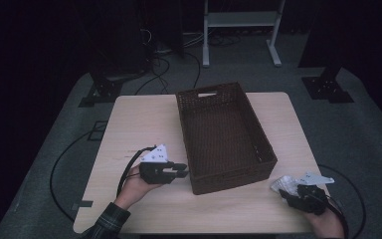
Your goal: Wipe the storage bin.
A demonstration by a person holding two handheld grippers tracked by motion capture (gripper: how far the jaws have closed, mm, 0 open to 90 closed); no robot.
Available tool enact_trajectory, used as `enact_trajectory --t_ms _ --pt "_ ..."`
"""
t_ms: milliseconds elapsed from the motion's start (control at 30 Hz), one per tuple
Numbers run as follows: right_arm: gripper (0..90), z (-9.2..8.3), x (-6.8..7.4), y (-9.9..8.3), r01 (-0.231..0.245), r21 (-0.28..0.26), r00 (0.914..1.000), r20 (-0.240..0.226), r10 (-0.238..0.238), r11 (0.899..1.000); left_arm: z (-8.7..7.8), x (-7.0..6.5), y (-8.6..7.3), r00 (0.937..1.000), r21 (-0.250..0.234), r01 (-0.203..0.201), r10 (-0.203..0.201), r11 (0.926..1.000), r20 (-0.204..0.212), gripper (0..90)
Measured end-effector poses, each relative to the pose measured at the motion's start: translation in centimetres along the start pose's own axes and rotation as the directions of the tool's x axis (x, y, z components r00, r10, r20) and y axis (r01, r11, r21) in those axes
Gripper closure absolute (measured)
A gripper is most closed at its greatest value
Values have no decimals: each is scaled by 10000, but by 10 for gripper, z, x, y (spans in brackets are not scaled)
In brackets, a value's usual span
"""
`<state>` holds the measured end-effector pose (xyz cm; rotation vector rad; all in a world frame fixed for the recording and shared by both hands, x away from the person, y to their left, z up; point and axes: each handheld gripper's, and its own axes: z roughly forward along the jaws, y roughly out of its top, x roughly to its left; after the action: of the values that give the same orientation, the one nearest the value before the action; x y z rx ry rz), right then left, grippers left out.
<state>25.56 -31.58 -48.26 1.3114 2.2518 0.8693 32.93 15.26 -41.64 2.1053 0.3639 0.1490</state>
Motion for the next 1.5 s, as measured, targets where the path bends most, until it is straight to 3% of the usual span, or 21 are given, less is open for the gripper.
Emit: enact_trajectory --t_ms 233,467,700,833,1167,1400,1500 --pt "538 0 0 0 26 -5 10000 4 -26 10000 3 -7 -12 9983 260 205 -190 9995 -554 433" --pt "538 0 0 0 30 1 10000 7 -30 10000 13 -15 -24 9971 613 48 -2 9981 -763 303" --pt "538 0 0 0 25 3 10000 10 -25 10000 25 -19 -31 9970 848 201 -136 9962 -761 284" --pt "538 0 0 0 26 3 10000 11 -26 10000 36 -20 -35 9970 1262 133 -36 9919 -768 264" --pt "538 0 0 0 32 19 10000 15 -32 10000 56 -17 -45 9944 1394 574 -443 9886 -956 245" --pt "538 0 0 0 20 27 10000 13 -20 10000 68 -19 -47 9939 1851 199 7 9825 -1107 208" --pt "538 0 1 0 20 27 10000 14 -20 10000 70 -17 -48 9932 1811 283 -72 9831 -1159 202"
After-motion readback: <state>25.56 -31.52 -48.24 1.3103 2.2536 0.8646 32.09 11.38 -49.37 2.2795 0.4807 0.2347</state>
